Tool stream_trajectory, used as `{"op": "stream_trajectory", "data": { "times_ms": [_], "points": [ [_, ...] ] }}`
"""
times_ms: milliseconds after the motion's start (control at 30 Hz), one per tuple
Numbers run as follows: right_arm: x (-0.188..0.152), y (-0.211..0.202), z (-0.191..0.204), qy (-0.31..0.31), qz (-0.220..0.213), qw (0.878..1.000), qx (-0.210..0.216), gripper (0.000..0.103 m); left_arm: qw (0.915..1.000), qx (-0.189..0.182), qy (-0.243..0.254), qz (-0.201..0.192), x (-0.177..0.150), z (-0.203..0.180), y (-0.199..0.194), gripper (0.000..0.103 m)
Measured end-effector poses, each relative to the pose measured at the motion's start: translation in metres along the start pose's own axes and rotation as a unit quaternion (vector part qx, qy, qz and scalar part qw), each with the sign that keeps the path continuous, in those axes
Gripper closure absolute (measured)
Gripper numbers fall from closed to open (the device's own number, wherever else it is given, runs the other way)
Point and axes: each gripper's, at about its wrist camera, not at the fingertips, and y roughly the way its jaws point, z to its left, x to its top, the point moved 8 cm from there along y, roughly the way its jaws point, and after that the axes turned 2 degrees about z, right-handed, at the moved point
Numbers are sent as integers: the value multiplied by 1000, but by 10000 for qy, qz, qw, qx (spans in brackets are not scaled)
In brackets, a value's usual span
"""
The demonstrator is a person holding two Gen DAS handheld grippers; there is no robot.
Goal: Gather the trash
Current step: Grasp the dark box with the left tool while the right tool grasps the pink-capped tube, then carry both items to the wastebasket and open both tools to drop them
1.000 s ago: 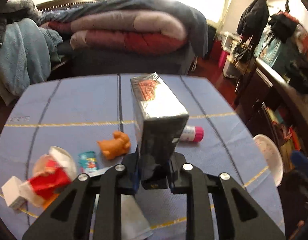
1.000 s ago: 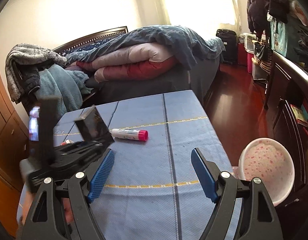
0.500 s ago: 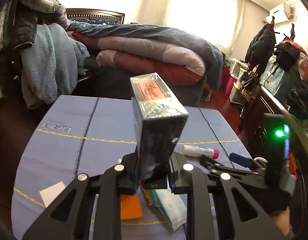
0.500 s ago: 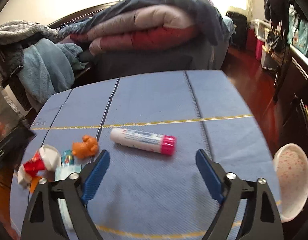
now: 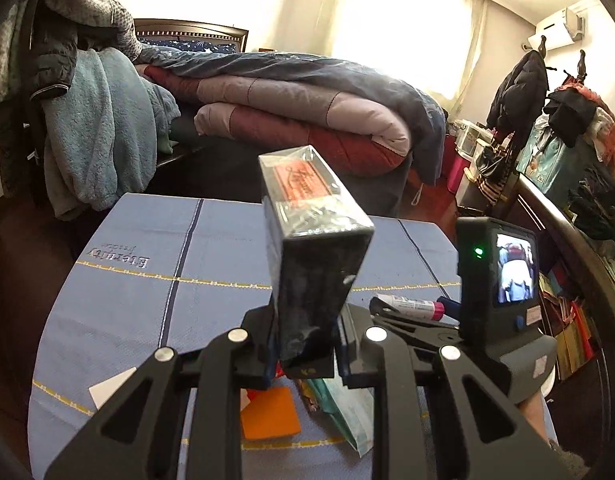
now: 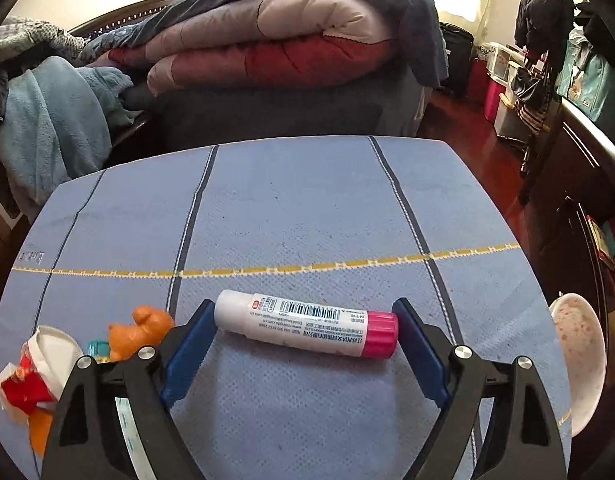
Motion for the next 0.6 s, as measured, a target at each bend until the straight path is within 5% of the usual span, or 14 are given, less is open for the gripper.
{"op": "stream_trajectory", "data": {
  "times_ms": [600],
  "points": [
    [-43,-98,-72,185,-652,9976,127,15,9994,-57,342,-74,-8,-52,-34,79]
  ]
}}
